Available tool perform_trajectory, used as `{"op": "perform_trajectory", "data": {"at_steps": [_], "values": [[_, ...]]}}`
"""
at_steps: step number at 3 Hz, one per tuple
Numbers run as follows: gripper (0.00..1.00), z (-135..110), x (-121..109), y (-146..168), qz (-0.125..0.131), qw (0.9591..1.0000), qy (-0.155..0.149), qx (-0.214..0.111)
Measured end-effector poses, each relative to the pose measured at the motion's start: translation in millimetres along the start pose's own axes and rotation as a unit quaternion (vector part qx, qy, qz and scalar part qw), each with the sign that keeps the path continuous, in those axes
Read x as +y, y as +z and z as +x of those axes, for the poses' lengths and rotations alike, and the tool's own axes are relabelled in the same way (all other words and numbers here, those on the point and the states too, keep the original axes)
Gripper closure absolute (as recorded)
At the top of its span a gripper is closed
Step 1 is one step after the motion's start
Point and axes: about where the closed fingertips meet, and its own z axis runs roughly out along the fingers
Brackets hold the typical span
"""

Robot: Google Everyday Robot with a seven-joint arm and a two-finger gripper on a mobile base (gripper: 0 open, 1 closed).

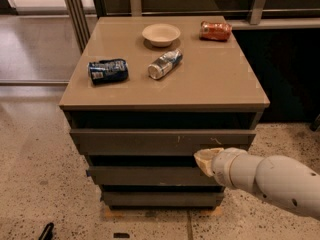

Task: Open top drawer

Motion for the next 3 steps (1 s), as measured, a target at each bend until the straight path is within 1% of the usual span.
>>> {"op": "perform_trajectory", "data": {"at_steps": [1,2,3], "values": [[1.0,-20,-8,18,0.018,0.9996,-0.009,-0.019],[1.0,-40,-18,24,0.034,0.9986,-0.024,-0.032],[1.0,-39,-13,21,0.034,0.9986,-0.035,-0.022]]}}
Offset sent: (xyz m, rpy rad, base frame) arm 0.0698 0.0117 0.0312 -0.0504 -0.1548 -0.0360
